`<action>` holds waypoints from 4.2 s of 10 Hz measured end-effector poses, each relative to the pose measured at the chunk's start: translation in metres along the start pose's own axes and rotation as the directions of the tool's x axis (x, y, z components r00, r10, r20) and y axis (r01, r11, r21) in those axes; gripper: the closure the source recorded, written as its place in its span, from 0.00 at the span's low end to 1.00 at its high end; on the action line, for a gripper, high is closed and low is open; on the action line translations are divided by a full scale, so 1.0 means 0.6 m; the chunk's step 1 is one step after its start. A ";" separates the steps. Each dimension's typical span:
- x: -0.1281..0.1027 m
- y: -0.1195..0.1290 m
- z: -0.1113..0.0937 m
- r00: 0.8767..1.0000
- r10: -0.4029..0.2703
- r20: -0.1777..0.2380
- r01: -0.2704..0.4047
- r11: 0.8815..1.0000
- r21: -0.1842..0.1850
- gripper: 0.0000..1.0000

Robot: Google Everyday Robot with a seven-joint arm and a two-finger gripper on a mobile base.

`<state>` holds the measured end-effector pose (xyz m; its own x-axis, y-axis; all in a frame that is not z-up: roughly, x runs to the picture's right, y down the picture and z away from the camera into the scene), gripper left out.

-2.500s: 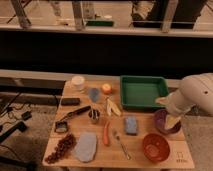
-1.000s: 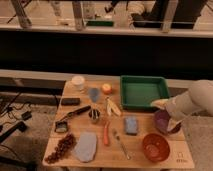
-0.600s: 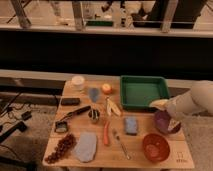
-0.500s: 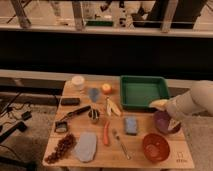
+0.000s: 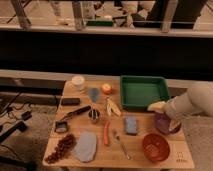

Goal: Place pepper in paper cup

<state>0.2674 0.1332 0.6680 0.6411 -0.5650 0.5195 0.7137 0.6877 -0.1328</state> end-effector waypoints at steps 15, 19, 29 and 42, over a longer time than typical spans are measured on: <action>-0.053 -0.048 0.013 0.990 -0.139 0.014 0.138 0.990 0.038 0.20; -0.092 -0.089 0.034 0.975 -0.209 0.082 0.203 0.977 0.070 0.20; -0.203 -0.190 0.091 0.891 -0.411 0.195 0.387 0.910 0.147 0.20; -0.295 -0.262 0.150 0.780 -0.577 0.241 0.560 0.816 0.143 0.20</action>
<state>0.0160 0.1661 0.6730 0.0202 -0.7283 0.6850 0.9009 0.3104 0.3035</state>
